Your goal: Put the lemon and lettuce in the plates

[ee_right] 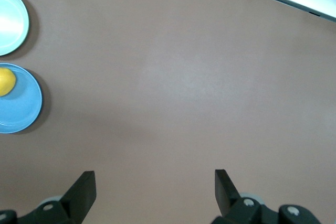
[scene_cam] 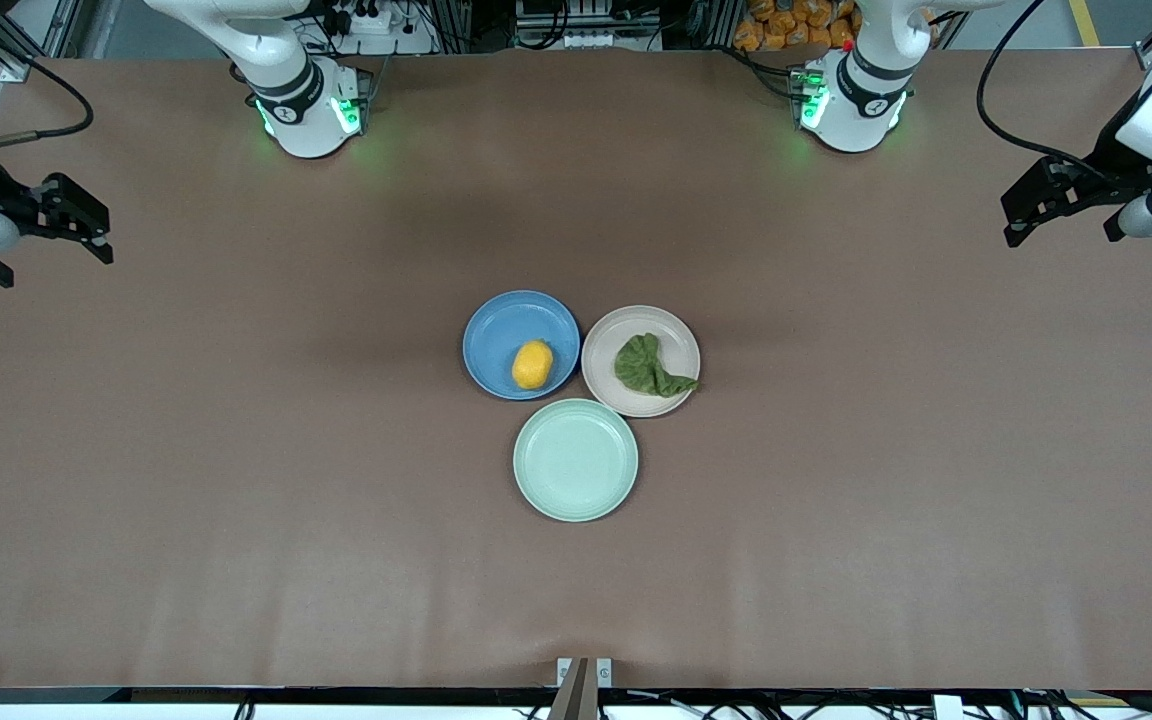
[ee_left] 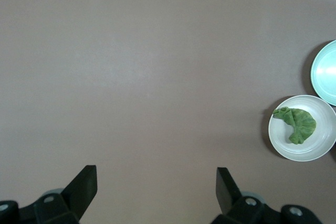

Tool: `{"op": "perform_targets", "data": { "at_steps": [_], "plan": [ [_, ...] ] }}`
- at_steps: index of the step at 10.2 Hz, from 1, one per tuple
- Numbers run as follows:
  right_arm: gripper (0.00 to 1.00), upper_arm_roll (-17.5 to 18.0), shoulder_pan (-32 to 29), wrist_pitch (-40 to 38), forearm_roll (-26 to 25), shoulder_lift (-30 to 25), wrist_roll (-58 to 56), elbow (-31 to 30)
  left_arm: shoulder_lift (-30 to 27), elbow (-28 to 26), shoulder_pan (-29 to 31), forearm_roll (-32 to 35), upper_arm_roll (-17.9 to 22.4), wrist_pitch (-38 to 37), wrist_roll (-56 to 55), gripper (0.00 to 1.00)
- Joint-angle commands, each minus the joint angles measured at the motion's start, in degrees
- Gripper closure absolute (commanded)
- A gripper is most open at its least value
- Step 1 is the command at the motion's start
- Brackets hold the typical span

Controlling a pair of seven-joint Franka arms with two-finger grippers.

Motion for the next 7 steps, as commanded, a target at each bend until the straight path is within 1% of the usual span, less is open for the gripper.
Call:
{"op": "perform_targets", "data": {
  "at_steps": [1, 2, 3, 4, 6, 7],
  "plan": [
    [0.00, 0.5, -2.9, -1.4, 6.2, 1.7, 2.1, 2.6, 0.4, 1.3, 0.5, -0.5, 0.0, -0.6, 1.6, 0.00],
    [0.00, 0.5, -3.6, -1.4, 7.7, 2.1, 6.6, 3.2, 0.4, 1.3, 0.5, -0.5, 0.0, -0.6, 1.6, 0.00],
    [0.00, 0.5, -3.6, -1.4, 7.4, 2.1, 7.9, 3.5, 0.4, 1.3, 0.5, -0.6, 0.0, -0.6, 1.6, 0.00],
    [0.00, 0.5, -3.7, -1.3, 6.9, 2.1, 7.8, 3.5, 0.5, 1.3, 0.5, -0.7, 0.0, -0.5, 1.6, 0.00],
    [0.00, 0.5, -3.6, -1.1, 3.8, 2.1, 7.8, 3.6, 0.4, 1.2, 0.6, -2.9, 0.0, -0.6, 1.6, 0.00],
    [0.00, 0.5, -3.7, -1.1, 3.6, 2.1, 8.8, 3.6, 0.4, 1.1, 0.8, -3.6, 0.0, -0.9, 2.0, 0.00]
  ]
}}
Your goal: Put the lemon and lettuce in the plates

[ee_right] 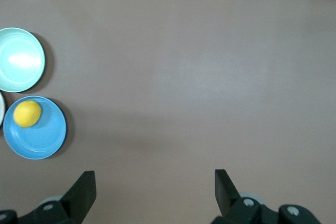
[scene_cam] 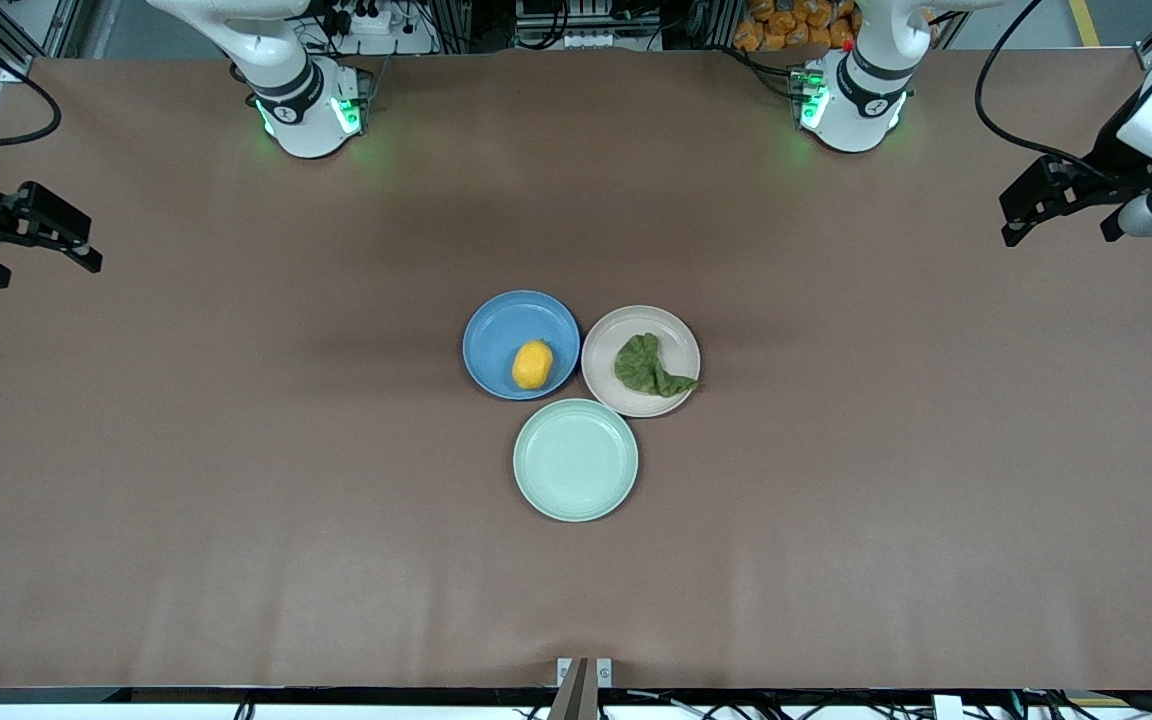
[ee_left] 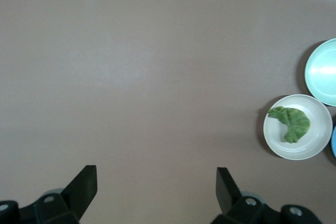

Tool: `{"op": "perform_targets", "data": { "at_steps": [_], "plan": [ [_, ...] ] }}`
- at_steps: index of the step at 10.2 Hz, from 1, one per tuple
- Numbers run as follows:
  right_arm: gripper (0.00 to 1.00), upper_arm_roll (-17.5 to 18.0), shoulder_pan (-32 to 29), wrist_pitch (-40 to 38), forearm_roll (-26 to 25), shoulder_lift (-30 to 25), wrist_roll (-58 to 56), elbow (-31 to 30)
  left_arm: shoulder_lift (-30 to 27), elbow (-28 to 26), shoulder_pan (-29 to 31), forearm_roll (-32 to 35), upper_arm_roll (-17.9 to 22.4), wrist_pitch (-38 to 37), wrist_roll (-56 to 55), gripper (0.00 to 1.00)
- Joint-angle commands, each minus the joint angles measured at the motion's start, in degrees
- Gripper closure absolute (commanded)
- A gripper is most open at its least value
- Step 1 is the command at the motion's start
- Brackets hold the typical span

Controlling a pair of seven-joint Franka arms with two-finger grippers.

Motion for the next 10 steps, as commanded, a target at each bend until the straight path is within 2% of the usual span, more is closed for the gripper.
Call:
{"op": "perform_targets", "data": {
  "at_steps": [1, 3, 10],
  "plan": [
    [0.00, 0.7, -0.7, -1.0, -1.6, 0.8, 4.0, 1.7, 0.5, 1.0, 0.7, -1.9, 0.0, -2.0, 3.0, 0.00],
    [0.00, 0.8, -0.6, -1.2, -1.8, 0.8, 6.1, 1.7, 0.5, 0.9, 0.8, -2.0, -0.1, -2.5, 6.0, 0.00],
    [0.00, 0.7, -0.8, -2.0, -1.8, 0.8, 6.6, 1.6, 1.0, 1.1, 0.6, -2.1, -0.1, -3.5, 6.1, 0.00]
  ]
}}
